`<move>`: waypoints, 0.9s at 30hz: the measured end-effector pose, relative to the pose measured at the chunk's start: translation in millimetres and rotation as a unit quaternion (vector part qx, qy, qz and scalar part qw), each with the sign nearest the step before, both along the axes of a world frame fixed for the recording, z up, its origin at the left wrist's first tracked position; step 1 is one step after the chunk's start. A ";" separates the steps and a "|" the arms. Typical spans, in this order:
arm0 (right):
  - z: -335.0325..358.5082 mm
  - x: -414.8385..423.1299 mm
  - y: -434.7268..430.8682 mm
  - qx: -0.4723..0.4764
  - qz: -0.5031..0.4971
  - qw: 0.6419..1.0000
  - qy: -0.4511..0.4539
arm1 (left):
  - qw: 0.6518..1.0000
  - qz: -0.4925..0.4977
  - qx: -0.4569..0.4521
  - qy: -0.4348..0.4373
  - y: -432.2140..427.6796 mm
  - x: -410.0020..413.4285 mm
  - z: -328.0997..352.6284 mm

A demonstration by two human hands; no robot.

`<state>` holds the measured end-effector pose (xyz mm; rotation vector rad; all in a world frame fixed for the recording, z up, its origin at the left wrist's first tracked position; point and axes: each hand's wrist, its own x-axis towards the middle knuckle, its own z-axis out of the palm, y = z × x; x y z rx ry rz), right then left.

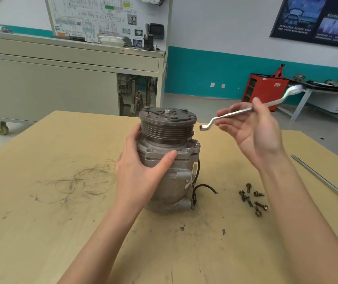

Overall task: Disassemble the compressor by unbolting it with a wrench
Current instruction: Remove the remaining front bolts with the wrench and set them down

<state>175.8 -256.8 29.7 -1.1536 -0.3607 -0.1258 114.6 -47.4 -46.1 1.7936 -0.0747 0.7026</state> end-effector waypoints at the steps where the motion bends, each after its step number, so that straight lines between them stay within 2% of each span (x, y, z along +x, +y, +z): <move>1: -1.1 -11.1 -0.2 -0.068 -0.061 0.994 -0.057 | 1.000 0.001 0.000 0.000 -0.2 -0.1 0.0; 4: -10.5 -37.3 11.1 -0.213 -0.166 0.937 -0.221 | 1.000 0.004 -0.001 0.002 -0.5 -0.8 -0.2; 7: -21.6 -45.5 22.9 -0.295 -0.197 0.867 -0.351 | 1.000 0.004 0.000 0.005 -0.7 -1.3 0.2; 10: -27.2 -43.3 27.6 -0.333 -0.217 0.827 -0.398 | 1.000 0.007 -0.001 0.003 -1.0 -1.6 1.5; 13: -35.8 -42.7 29.6 -0.315 -0.234 0.823 -0.410 | 1.000 0.008 -0.001 0.005 -1.1 -1.9 1.6; 18: -57.3 -48.6 36.8 -0.221 -0.198 0.885 -0.358 | 1.000 0.006 -0.005 0.009 -1.1 -1.8 1.4; 20: -61.6 -43.5 37.3 -0.147 -0.176 0.911 -0.343 | 1.000 0.004 -0.008 0.011 -1.5 -1.3 1.6; 21: -61.2 -38.5 36.5 -0.077 -0.167 0.938 -0.295 | 1.000 0.004 -0.008 0.013 -1.4 -1.3 1.6; 23: -54.1 -25.4 33.7 0.076 -0.127 0.981 -0.123 | 1.000 0.004 -0.010 0.016 -1.4 -1.8 1.9; 25: -46.0 -6.0 31.1 0.166 -0.045 0.984 0.047 | 1.000 0.005 -0.013 0.017 -1.5 -1.8 1.8; 27: -36.3 14.3 31.4 0.162 0.042 0.974 0.151 | 1.000 0.005 -0.013 0.019 -2.0 -1.4 1.7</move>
